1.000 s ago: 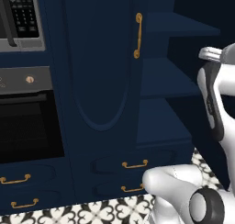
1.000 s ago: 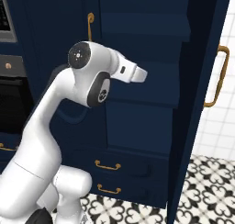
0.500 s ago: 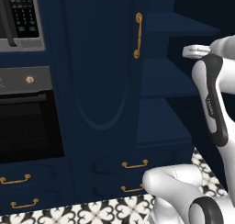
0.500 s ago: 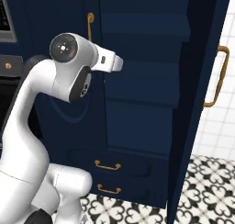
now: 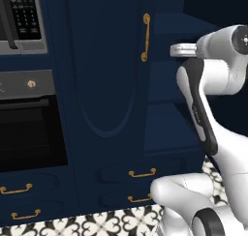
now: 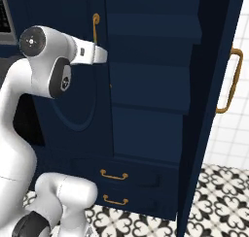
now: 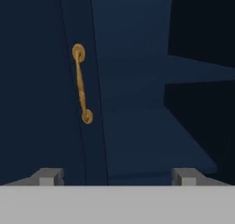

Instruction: Open the cabinet, pick up the bread from the cabinet and place it in the basket. Then move the basket to the dining counter.

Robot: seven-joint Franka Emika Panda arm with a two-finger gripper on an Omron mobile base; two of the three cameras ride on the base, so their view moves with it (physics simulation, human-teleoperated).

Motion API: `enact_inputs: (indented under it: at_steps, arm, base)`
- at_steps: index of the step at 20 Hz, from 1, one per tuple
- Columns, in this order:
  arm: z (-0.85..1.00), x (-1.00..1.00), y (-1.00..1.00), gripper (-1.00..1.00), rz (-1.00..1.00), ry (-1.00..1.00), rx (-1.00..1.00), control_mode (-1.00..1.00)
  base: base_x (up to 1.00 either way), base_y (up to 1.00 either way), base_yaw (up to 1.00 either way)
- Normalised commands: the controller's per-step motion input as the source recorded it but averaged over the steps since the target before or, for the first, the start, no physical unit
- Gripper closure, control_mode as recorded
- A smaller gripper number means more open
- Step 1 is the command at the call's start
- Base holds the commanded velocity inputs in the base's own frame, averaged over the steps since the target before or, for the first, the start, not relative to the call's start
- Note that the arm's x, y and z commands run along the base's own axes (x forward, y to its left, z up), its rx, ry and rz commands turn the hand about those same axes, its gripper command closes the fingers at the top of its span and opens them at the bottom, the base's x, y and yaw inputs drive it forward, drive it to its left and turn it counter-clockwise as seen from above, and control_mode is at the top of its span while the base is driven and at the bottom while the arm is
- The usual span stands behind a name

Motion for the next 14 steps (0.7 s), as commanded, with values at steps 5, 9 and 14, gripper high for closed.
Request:
enact_inputs:
  at_steps: [5, 9, 14]
  arm:
    - [0.02, 0.36, 0.54, -1.0, 0.0, 0.1, -0.09, -1.0]
    - [0.0, 0.52, 0.19, -1.0, 0.0, 0.05, -0.01, -1.0]
    - [0.0, 0.34, 0.08, -1.0, 0.0, -0.01, 0.01, -1.0]
  base:
    - [0.0, 0.0, 0.0]
    - [0.0, 0.0, 0.0]
    - [0.0, 0.0, 0.0]
